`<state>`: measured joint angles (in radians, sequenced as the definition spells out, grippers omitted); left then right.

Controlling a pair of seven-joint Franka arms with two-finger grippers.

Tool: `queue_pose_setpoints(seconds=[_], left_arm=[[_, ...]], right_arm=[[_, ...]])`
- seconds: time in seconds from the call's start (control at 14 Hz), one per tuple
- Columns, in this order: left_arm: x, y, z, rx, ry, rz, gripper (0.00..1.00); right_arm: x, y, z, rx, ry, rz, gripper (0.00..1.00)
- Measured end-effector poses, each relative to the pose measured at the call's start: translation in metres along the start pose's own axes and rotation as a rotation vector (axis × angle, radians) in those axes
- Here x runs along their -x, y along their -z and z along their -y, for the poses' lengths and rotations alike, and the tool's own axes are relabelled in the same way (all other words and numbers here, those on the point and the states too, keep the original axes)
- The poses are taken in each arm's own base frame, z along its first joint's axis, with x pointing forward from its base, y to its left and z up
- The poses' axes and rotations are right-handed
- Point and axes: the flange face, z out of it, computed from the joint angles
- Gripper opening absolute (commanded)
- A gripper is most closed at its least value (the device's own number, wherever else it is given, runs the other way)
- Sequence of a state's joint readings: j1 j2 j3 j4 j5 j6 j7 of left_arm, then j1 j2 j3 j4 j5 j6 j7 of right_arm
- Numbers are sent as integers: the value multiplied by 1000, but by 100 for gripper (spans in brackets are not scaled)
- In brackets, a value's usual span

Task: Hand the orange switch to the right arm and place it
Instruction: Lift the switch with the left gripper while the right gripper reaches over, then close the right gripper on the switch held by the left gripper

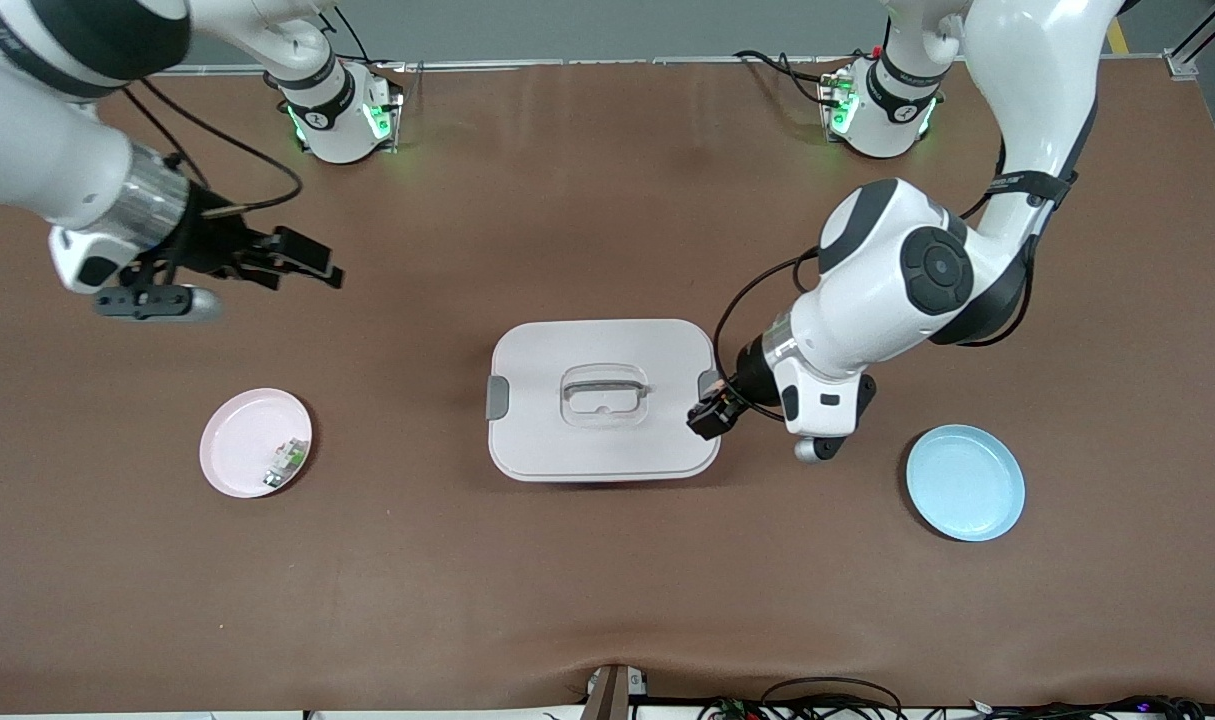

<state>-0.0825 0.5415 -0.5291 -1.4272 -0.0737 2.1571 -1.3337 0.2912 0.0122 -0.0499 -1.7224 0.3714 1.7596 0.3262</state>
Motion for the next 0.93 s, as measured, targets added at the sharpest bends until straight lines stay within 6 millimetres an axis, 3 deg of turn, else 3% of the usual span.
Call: queue_pose_setpoints(seconds=[0.29,0.79,0.93], left_arm=[[23,-12,-10,9,77,48,0],[53,-20,-28,115,301,164,0],[58,-19,-29,116,369,214,0]], right_arm=[[10,-31,43,-153,-39,-35,100],[18,-67,80,-409,-156,-90,100],[20,-89,92,-431,-171,-126,100]])
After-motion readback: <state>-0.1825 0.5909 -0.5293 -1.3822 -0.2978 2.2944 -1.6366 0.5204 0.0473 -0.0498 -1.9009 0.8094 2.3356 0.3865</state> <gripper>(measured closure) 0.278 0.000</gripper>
